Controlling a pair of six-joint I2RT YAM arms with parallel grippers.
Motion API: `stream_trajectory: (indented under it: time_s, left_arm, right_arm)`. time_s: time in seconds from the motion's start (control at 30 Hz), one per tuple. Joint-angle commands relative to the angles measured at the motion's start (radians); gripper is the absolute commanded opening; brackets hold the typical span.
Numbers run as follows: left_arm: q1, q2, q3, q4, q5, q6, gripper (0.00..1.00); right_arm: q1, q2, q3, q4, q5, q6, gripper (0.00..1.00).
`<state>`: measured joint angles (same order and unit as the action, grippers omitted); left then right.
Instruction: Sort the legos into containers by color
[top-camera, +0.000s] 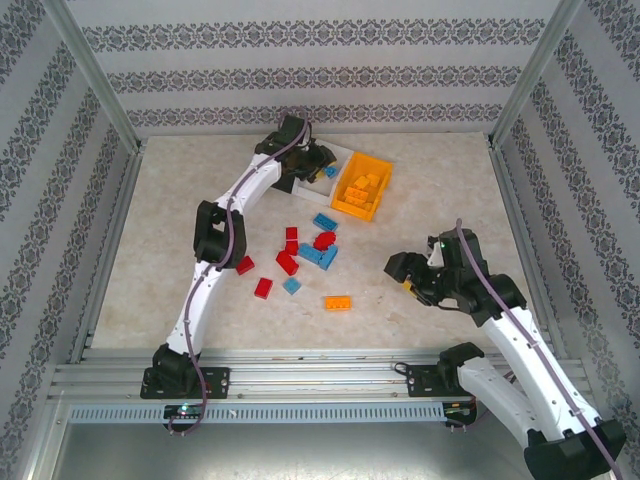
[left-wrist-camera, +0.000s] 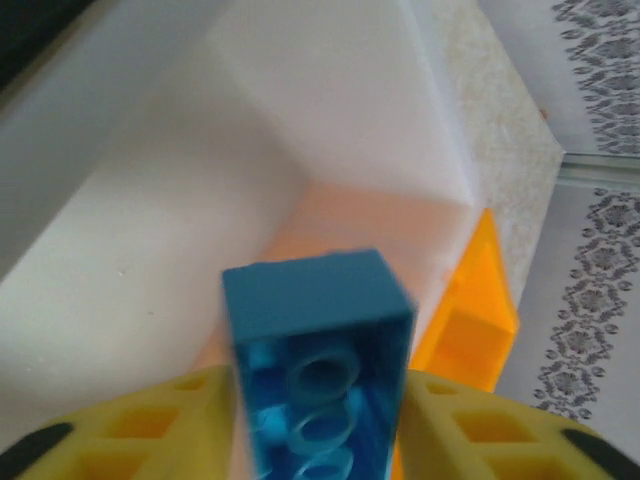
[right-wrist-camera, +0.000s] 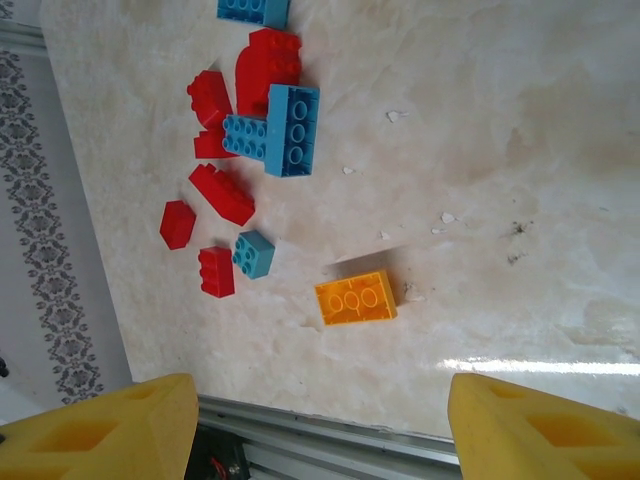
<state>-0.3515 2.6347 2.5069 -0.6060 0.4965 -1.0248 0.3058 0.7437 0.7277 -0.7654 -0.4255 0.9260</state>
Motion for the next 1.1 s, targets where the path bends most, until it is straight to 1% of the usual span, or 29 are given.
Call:
stream_trajectory:
  time_s: [0.0, 0.2, 0.3, 0.37, 0.47, 0.57, 0.67, 0.8, 0.93, 1.07]
  left_arm:
    - [-0.001, 0.014, 0.035, -0.059, -0.005, -0.021, 0.55]
    - [-0.028, -0.004, 0.031, -0.106, 0.024, 0.025, 0.63]
    - [-0.04, -0.06, 0.013, -0.156, 0.027, 0.088, 0.67]
    - [-0.046, -0.131, -0.044, -0.177, 0.021, 0.14, 0.7]
    - [-0.05, -0.274, -0.189, -0.172, 0.002, 0.207, 0.74]
    - [-0.049, -0.439, -0.377, -0.142, -0.014, 0.262, 0.78]
    - [-0.045, -0.604, -0.589, -0.119, -0.013, 0.304, 0.81]
    - [-0.037, -0.849, -0.921, -0.087, -0.037, 0.347, 0.84]
    - [-0.037, -1.073, -1.204, -0.125, -0.09, 0.393, 0.86]
    - [-0.034, -1.257, -1.392, -0.199, -0.164, 0.424, 0.9]
  right_arm:
    - [0.016, -0.023, -0.005, -0.044, 0.039, 0.032, 0.67]
    - [0.06, -0.01, 0.005, -0.051, 0.079, 0.033, 0.68]
    - [0.113, 0.053, 0.015, -0.054, 0.082, 0.017, 0.68]
    - [0.155, 0.124, 0.035, -0.069, 0.091, -0.005, 0.68]
    - [0.227, 0.236, 0.087, -0.091, 0.136, -0.055, 0.7]
    - [0.287, 0.367, 0.161, -0.105, 0.156, -0.113, 0.75]
    - [0.352, 0.49, 0.232, -0.122, 0.203, -0.16, 0.78]
    - [0.417, 0.636, 0.296, -0.124, 0.209, -0.194, 0.8]
    - [0.476, 0.756, 0.355, -0.121, 0.211, -0.21, 0.83]
    - [0.513, 0.843, 0.408, -0.129, 0.221, -0.222, 0.84]
